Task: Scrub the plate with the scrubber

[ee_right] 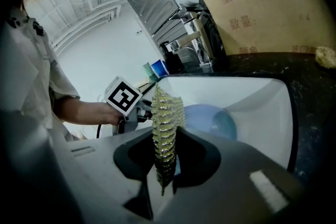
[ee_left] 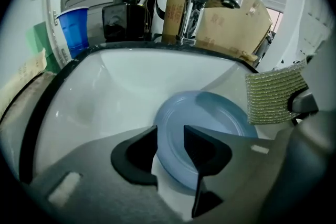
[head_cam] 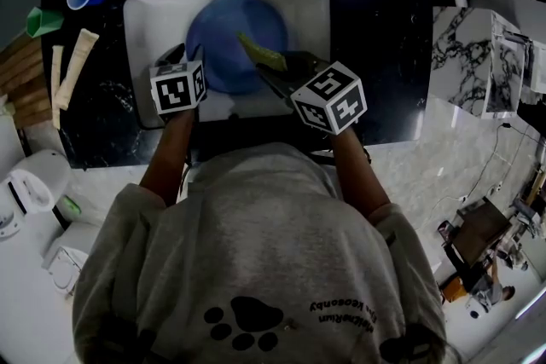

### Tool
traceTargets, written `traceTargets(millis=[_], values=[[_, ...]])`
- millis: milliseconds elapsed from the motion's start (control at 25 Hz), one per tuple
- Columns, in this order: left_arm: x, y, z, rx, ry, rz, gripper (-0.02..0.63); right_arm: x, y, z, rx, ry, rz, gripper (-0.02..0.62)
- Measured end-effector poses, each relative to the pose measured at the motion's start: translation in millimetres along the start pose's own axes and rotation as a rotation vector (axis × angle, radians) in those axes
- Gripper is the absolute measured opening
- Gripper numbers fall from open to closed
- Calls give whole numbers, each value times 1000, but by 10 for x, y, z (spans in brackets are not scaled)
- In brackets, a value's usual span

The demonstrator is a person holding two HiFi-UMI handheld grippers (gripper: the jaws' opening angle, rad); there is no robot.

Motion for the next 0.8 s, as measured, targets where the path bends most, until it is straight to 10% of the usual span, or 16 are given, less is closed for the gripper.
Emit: traceTargets(millis=[240,360,800], values=[[344,-279,-339,150,42,193,160,37,-24,-50,42,108,-35,72],[590,-380,-547,248,87,266,51,59,-74,-139,100,221,-78,72],[1022,-700,-1362,609,81,257,5,-301,-369,-599,419,394,-212,72]])
Point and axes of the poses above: the fingertips, and each gripper's own axes: z forward along the fingers, x to its right, y out of its underside, the point moved 8 cm from there along -z, backward along the fingers, and after that the axes turned 5 degrees about z, right-handed, at the moved point
